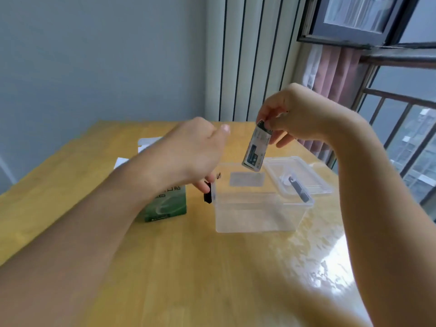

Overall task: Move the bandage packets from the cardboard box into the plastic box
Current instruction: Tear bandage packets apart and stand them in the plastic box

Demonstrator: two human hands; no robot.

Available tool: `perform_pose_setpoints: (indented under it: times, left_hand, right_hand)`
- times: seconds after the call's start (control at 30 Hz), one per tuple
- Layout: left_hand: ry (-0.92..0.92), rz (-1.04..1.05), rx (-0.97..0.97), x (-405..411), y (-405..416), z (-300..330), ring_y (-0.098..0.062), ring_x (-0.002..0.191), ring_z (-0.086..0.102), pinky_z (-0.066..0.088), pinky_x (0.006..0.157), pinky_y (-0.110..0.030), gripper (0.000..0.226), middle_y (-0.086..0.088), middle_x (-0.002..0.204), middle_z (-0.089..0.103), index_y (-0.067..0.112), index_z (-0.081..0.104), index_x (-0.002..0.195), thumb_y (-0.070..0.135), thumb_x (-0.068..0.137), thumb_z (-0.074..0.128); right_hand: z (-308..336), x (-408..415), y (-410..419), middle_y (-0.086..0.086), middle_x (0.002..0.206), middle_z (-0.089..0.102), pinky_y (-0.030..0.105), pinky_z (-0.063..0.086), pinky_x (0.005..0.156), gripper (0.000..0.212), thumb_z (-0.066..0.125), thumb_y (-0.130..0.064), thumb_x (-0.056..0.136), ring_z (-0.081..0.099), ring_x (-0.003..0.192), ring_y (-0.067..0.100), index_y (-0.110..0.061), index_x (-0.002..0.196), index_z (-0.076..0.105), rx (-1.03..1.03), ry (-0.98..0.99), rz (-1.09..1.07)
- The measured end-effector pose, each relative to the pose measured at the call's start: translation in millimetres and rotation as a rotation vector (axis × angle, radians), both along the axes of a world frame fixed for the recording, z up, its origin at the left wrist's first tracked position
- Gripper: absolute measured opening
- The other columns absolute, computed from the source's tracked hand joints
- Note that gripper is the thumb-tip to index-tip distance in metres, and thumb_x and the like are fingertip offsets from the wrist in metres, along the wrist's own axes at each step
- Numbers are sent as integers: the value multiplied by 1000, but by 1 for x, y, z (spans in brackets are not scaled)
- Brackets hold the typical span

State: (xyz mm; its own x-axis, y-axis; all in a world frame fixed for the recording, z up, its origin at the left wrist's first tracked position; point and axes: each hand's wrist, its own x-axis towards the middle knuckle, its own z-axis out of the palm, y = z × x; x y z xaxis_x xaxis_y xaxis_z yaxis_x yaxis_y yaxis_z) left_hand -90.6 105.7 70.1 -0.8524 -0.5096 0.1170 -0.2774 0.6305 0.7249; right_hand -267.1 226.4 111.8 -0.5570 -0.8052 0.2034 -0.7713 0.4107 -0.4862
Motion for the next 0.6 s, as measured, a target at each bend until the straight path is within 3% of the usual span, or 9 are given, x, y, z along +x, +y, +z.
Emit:
perform_pose_setpoints:
  times: [0.1,0.2,0.27,0.37,0.47,0.6]
  left_hand:
    - [-125,-112,-183,6,-8,3,-24,49,68,51,41,-30,29,-13,85,67,14,66,100,18,104,37]
    - [-394,-224,-259,2,-9,-16,-22,48,68,46,40,-24,17,-9,84,70,20,63,104,19,103,46]
    - [-476,-266,-256,-2,-10,-26,-17,45,66,47,40,-23,11,-7,85,70,20,62,102,21,101,51]
    - [-485,-290,-271,-7,-13,-31,-13,41,62,44,38,-21,13,-4,86,72,17,63,96,21,101,52]
    - [-469,-303,-282,-9,-17,-32,-16,41,59,41,36,-19,17,-5,86,74,13,65,98,22,102,51]
    - [-479,-313,-253,-8,-19,-32,-17,41,57,42,38,-20,22,-5,88,74,16,66,100,27,104,47]
  right_hand:
    - [-18,0,-14,15,93,73,35,63,58,17,54,4,96,76,68,21,-3,102,68,239,-22,-16]
    - [-42,18,-41,18,86,75,37,63,60,22,46,5,96,76,63,24,-4,96,67,429,4,44]
    - [-57,29,-55,19,81,74,37,63,61,22,44,4,96,75,60,26,-3,97,66,504,5,86]
    - [-72,34,-65,15,81,76,39,63,71,22,48,4,94,76,63,25,-1,100,69,563,-20,152]
    - [-79,33,-69,1,73,75,31,59,73,18,56,-1,92,76,65,17,-11,92,71,602,32,164]
    - [-84,35,-72,0,84,74,34,60,82,10,67,-6,88,77,70,17,-15,88,71,632,-30,198]
